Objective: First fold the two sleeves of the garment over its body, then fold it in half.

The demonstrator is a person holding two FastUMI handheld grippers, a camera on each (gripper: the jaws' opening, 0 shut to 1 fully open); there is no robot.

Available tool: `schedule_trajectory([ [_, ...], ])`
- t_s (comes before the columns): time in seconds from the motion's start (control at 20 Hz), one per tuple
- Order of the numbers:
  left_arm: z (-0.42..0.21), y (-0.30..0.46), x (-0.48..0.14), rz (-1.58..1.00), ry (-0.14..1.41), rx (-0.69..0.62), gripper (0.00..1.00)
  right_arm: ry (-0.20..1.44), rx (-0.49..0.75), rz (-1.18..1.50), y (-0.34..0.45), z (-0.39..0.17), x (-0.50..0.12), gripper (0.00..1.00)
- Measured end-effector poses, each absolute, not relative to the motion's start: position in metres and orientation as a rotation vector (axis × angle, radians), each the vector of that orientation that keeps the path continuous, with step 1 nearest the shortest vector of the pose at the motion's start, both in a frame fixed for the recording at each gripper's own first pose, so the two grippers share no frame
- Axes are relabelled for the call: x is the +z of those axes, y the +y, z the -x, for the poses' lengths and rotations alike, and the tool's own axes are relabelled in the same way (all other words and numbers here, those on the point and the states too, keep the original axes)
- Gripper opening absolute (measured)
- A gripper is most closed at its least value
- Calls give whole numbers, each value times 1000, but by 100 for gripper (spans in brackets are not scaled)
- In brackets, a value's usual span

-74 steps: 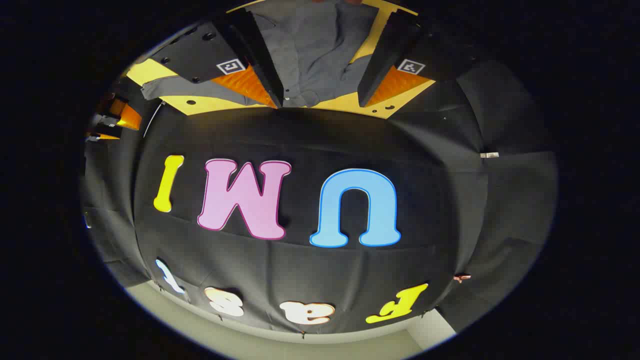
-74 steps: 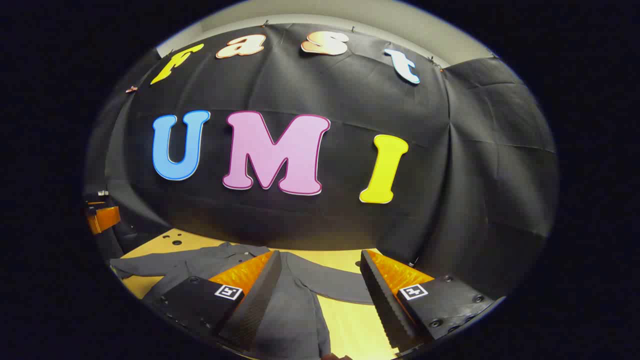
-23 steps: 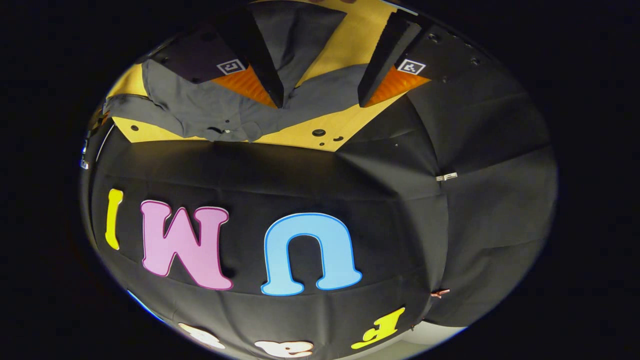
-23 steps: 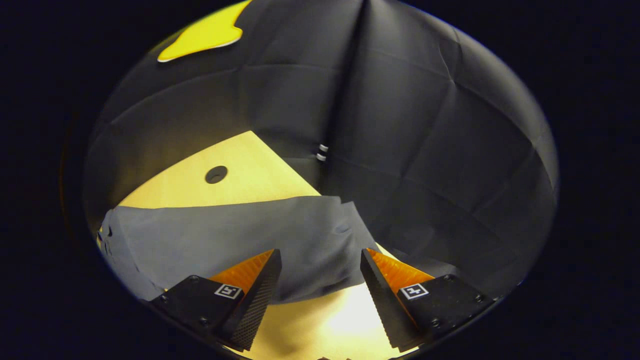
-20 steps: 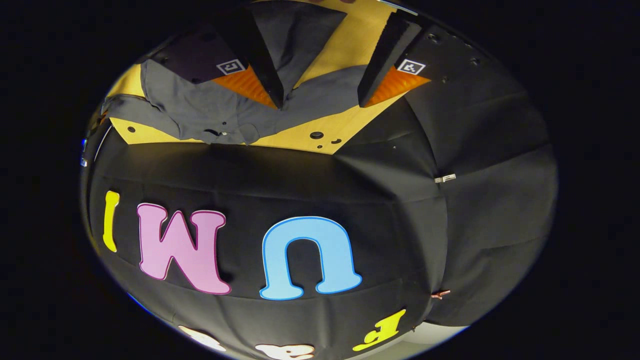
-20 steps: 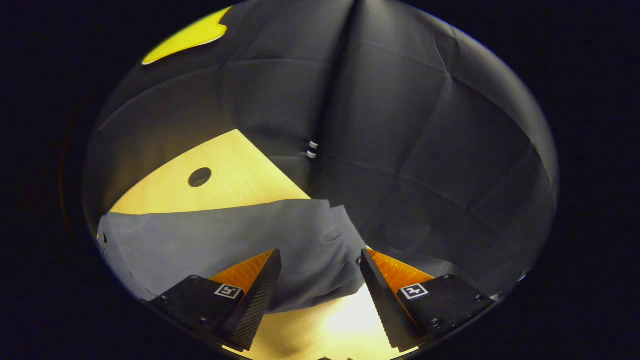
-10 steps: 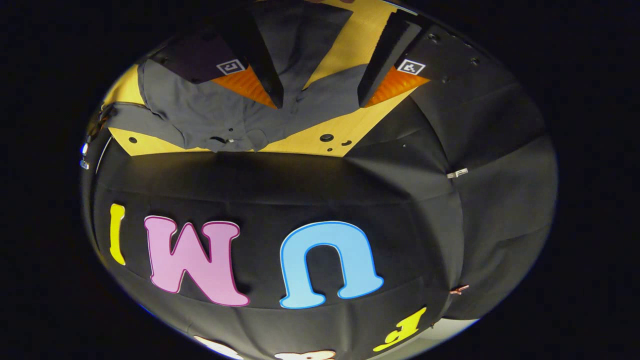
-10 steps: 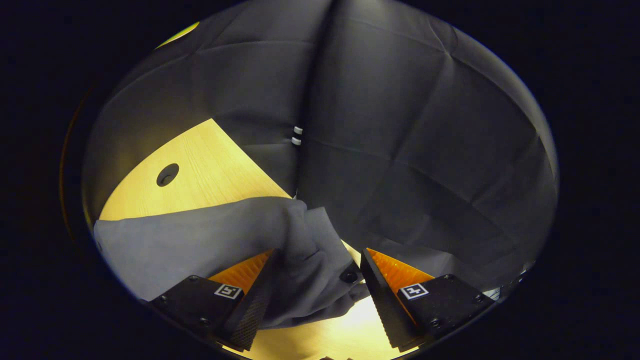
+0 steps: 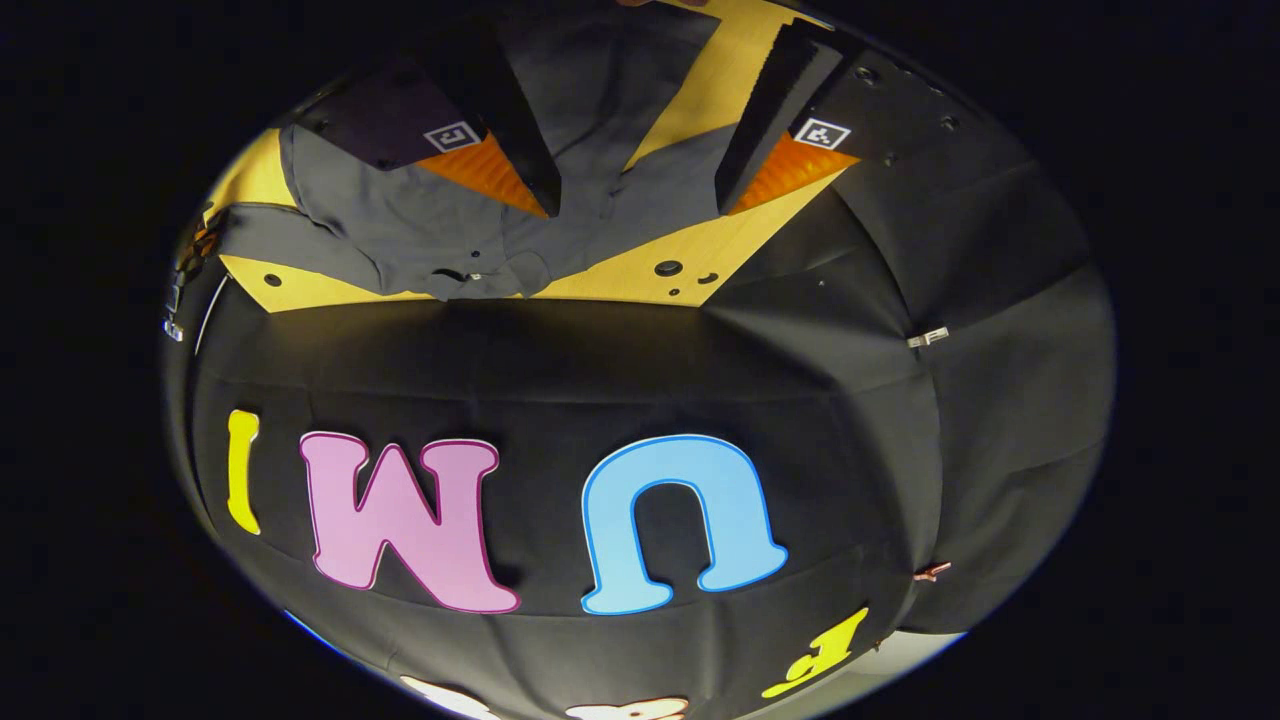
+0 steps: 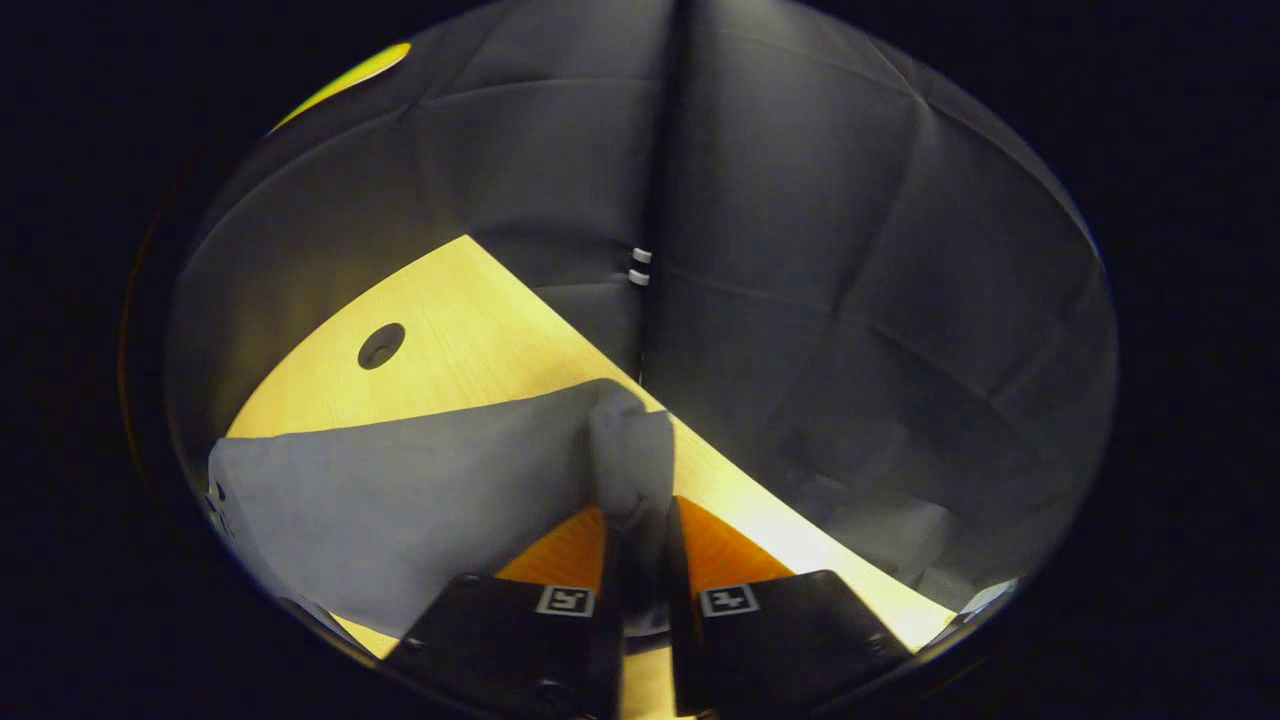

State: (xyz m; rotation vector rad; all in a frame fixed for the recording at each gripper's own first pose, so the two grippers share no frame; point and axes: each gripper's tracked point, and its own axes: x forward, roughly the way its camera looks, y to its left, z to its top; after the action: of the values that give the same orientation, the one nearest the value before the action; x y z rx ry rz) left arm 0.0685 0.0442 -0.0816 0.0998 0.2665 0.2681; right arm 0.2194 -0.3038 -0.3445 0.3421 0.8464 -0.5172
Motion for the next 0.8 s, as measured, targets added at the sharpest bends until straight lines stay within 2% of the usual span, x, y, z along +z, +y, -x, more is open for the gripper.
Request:
schedule_trajectory([
  [0.05, -67, 46, -81, -96, 269, 272, 98, 848, -514, -323, -302, -220, -344, 20],
  [0.1, -66, 47, -82, -94, 272, 274, 98, 854, -503, -312, -299, -219, -345, 10],
  [0.15, -67, 48, -82, -92, 273, 276, 98, 858, -496, -312, -295, -219, -343, 8],
  [0.45, -71, 62, -83, -88, 277, 285, 98, 818, -474, -263, -288, -222, -317, 7],
  [0.8, -63, 86, -87, -57, 280, 274, 98, 698, -326, -174, -216, -236, -219, 7],
])
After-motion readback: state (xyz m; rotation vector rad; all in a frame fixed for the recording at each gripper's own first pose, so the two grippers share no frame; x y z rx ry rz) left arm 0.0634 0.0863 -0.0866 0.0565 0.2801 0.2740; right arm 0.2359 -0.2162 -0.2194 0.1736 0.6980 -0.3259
